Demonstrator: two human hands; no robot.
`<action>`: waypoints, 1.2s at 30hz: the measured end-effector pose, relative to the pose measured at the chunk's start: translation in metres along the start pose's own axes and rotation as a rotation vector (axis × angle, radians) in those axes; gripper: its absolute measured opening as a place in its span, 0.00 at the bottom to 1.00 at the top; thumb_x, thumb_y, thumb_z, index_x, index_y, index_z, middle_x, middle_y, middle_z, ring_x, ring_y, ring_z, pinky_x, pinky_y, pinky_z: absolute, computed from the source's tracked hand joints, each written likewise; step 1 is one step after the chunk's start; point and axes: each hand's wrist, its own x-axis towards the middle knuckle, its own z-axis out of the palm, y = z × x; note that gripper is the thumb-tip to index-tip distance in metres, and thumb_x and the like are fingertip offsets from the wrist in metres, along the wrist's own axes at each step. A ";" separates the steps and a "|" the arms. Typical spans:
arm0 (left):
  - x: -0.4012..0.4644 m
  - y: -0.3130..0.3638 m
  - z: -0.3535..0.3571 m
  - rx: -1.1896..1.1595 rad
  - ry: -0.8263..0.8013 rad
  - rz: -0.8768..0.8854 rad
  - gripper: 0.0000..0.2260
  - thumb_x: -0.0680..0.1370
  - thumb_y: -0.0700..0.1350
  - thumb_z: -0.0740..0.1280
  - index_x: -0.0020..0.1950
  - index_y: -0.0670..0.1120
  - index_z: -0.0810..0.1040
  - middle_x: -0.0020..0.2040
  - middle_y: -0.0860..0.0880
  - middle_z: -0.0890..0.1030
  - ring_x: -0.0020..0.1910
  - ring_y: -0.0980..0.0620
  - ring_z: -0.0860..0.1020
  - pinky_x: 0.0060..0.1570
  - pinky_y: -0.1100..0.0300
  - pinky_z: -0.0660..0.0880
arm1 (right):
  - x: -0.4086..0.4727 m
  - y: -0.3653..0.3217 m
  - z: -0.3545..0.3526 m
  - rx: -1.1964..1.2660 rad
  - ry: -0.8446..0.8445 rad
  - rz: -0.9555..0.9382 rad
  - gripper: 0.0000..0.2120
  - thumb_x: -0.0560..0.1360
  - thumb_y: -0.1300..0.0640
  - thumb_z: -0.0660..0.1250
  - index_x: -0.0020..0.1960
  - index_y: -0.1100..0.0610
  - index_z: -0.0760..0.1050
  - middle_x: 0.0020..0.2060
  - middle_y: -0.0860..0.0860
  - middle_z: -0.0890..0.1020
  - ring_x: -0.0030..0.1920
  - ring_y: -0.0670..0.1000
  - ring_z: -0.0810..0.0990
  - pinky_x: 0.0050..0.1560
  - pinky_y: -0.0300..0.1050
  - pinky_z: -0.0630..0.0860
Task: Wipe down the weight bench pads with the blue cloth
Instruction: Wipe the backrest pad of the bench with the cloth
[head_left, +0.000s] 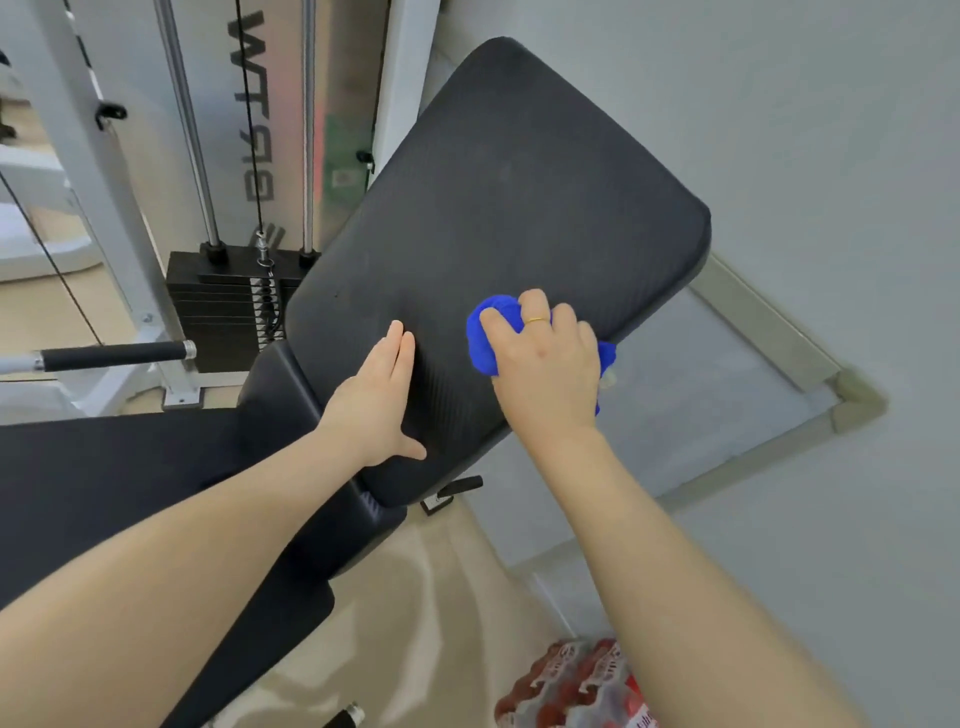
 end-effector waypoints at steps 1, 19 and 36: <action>-0.001 0.000 0.001 0.005 0.006 -0.001 0.57 0.64 0.55 0.77 0.76 0.42 0.37 0.77 0.48 0.36 0.77 0.50 0.45 0.68 0.51 0.66 | -0.019 -0.013 0.003 0.036 -0.046 -0.037 0.16 0.57 0.67 0.65 0.42 0.55 0.79 0.40 0.57 0.79 0.29 0.54 0.69 0.30 0.44 0.60; 0.000 -0.015 0.014 -0.119 0.094 0.087 0.54 0.65 0.53 0.77 0.77 0.43 0.41 0.78 0.46 0.40 0.77 0.48 0.46 0.71 0.51 0.64 | -0.039 -0.050 0.014 0.060 -0.219 -0.126 0.10 0.59 0.63 0.69 0.40 0.56 0.78 0.39 0.57 0.78 0.30 0.54 0.68 0.31 0.45 0.62; 0.039 -0.133 -0.019 -0.160 0.101 -0.029 0.39 0.72 0.50 0.71 0.76 0.47 0.52 0.72 0.45 0.60 0.65 0.43 0.69 0.64 0.51 0.68 | 0.090 -0.111 0.063 0.033 -0.349 -0.207 0.13 0.67 0.64 0.65 0.49 0.53 0.76 0.52 0.55 0.75 0.38 0.54 0.61 0.37 0.47 0.59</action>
